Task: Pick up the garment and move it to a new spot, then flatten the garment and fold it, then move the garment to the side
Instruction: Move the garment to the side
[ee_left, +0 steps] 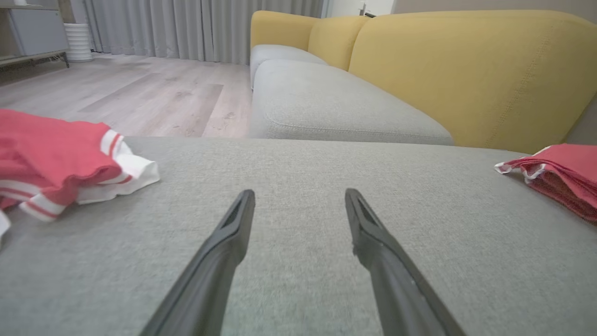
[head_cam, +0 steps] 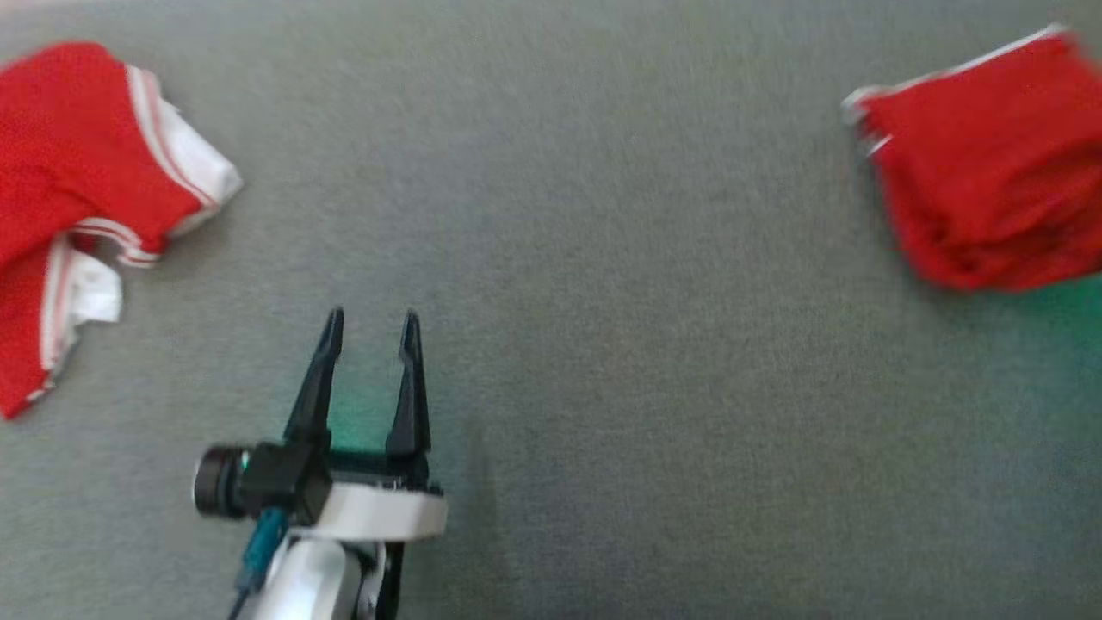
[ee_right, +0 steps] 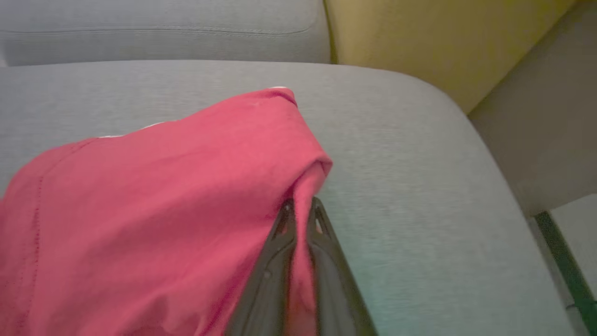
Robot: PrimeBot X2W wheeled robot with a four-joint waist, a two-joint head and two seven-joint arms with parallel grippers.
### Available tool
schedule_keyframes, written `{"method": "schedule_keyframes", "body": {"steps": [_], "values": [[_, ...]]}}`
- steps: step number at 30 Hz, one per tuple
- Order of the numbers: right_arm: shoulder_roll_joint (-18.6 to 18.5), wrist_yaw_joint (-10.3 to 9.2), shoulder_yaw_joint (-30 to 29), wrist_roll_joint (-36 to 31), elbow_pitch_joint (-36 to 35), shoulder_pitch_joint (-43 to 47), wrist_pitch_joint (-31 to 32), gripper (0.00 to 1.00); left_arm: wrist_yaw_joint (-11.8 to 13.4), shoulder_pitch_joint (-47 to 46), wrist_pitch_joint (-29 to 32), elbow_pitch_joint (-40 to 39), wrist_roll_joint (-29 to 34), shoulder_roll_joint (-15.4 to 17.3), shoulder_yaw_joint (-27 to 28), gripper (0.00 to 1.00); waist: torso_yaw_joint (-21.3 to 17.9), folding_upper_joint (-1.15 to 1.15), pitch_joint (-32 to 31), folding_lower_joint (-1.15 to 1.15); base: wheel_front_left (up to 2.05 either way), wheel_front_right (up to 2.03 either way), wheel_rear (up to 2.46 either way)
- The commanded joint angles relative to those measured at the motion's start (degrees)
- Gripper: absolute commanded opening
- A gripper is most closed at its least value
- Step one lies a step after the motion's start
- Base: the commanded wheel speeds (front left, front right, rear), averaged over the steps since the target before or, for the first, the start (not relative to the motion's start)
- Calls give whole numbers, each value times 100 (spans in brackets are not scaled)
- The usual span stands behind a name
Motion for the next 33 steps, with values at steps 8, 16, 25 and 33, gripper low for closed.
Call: {"method": "schedule_keyframes", "body": {"steps": [8, 16, 25, 33], "values": [[-966, -4, -616, -312, 9, -261, -34, 0, -120, -680, -55, -113, 117, -8, 105, 100, -298, 0, 904, -1, 0, 0, 0], [-875, -4, -1273, -1231, 359, -314, -533, 100, -148, -781, -55, 3, 34, -8, 70, 100, -211, 0, 771, -1, 0, 0, 0], [741, -4, -1476, -1579, 488, 360, -890, 100, -38, -415, -55, 76, -100, -8, 18, 100, 70, 0, -80, -1, 0, 0, 0], [2090, -4, -772, -1181, 344, 1197, -1423, 100, 55, 263, -55, 173, -137, -8, 137, 100, 316, 0, -1233, -1, 0, 0, 0]]}}
